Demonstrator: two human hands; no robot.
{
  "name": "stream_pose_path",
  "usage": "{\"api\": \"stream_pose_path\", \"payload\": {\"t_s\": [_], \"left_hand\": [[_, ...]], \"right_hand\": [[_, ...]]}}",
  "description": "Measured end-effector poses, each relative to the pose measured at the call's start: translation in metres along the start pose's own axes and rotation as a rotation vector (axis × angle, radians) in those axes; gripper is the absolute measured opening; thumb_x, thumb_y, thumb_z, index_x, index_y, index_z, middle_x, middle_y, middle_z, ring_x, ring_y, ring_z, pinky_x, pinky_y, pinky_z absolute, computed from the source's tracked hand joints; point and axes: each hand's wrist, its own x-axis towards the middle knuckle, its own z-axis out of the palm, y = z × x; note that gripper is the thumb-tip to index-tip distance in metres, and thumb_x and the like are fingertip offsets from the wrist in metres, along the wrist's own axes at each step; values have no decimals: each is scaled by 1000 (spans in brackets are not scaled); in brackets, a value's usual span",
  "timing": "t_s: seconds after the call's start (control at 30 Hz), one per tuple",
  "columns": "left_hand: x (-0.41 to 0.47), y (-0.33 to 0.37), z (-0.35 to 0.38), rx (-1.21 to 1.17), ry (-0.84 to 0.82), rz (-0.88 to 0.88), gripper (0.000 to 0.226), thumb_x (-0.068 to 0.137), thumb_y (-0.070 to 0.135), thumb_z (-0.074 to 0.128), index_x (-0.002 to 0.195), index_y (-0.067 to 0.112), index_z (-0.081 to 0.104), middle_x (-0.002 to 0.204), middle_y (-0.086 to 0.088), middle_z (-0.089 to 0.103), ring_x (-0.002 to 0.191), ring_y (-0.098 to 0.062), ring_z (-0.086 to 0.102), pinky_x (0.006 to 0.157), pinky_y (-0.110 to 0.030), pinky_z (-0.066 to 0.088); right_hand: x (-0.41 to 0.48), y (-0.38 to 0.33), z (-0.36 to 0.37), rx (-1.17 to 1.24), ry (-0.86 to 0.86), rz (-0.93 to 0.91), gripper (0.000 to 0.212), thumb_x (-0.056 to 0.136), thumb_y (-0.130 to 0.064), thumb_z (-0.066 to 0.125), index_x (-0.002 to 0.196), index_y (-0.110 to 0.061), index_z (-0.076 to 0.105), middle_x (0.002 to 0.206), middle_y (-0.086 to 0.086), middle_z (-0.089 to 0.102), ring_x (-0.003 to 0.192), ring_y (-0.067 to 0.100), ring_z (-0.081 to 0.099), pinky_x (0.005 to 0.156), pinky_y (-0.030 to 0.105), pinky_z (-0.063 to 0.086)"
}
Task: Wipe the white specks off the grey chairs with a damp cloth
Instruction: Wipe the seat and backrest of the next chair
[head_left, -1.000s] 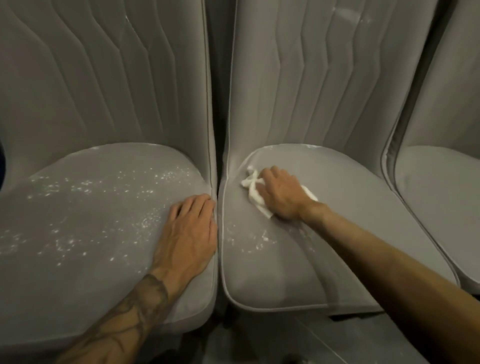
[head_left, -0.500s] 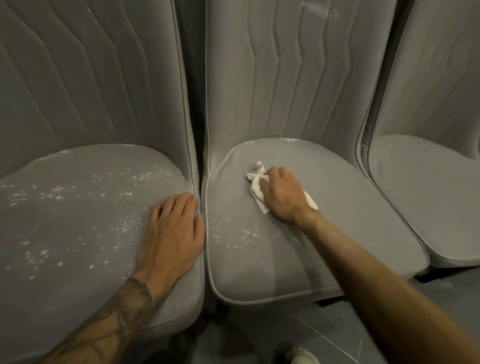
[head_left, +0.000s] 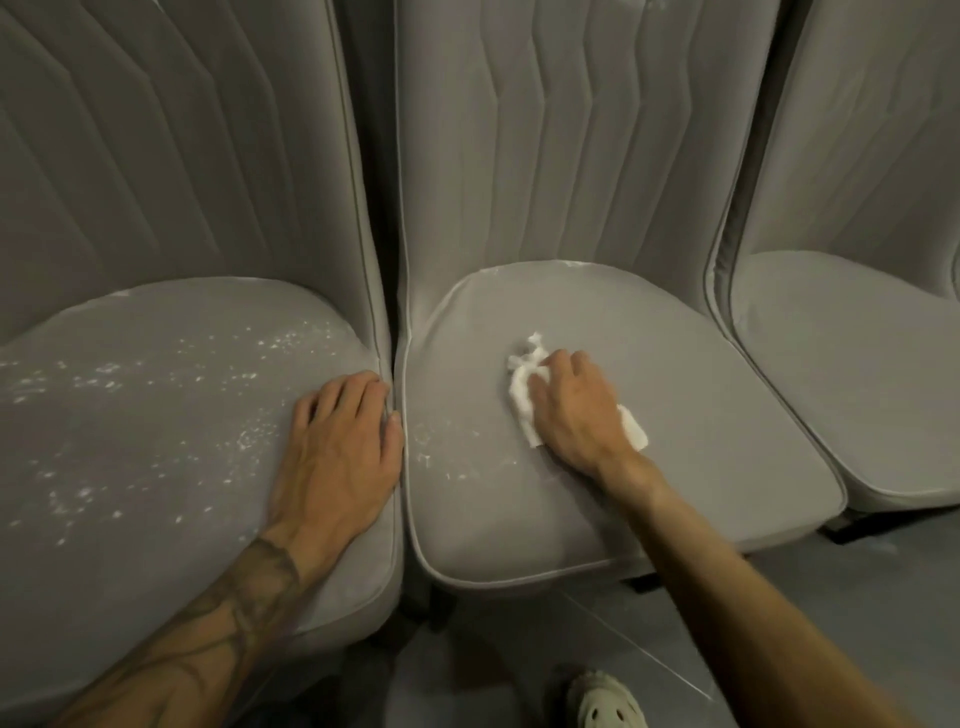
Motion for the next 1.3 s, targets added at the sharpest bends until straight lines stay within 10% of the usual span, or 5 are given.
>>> {"api": "stream_pose_path", "payload": {"t_s": [0.13, 0.77, 0.97, 1.17, 1.3], "left_hand": [[0, 0, -1, -4, -22, -1, 39, 103, 34, 35, 125, 14, 60, 130, -5, 61, 118, -24, 55, 103, -45, 42], [0, -1, 3, 51, -3, 25, 42, 104, 31, 32, 127, 11, 61, 131, -8, 62, 120, -27, 56, 104, -45, 40], [-1, -4, 5, 60, 17, 32, 39, 105, 29, 33, 126, 12, 61, 130, -7, 61, 119, -26, 56, 102, -45, 41], [-2, -3, 3, 37, -1, 20, 39, 105, 29, 31, 125, 14, 60, 129, -6, 61, 119, -25, 55, 103, -44, 41], [-1, -2, 2, 41, -12, 14, 39, 105, 29, 30, 126, 15, 60, 131, -5, 60, 121, -24, 55, 104, -43, 40]], "right_hand": [[-31, -27, 1, 96, -95, -311, 30, 103, -38, 40, 106, -11, 53, 104, 11, 53, 91, 34, 51, 83, 47, 41], [-54, 25, -15, -43, 214, 243, 22, 102, -27, 47, 100, -6, 54, 102, 19, 56, 89, 40, 53, 74, 43, 37], [-87, -43, 11, -64, 145, -86, 20, 102, -34, 38, 96, -19, 49, 95, 5, 49, 80, 26, 47, 67, 38, 34], [-83, -7, -9, -75, 153, 235, 23, 104, -31, 39, 106, -13, 52, 107, 11, 53, 94, 32, 52, 78, 42, 37], [-104, -66, 14, -131, 151, 32, 19, 101, -28, 37, 100, -18, 52, 96, 7, 50, 82, 28, 47, 68, 41, 35]]}}
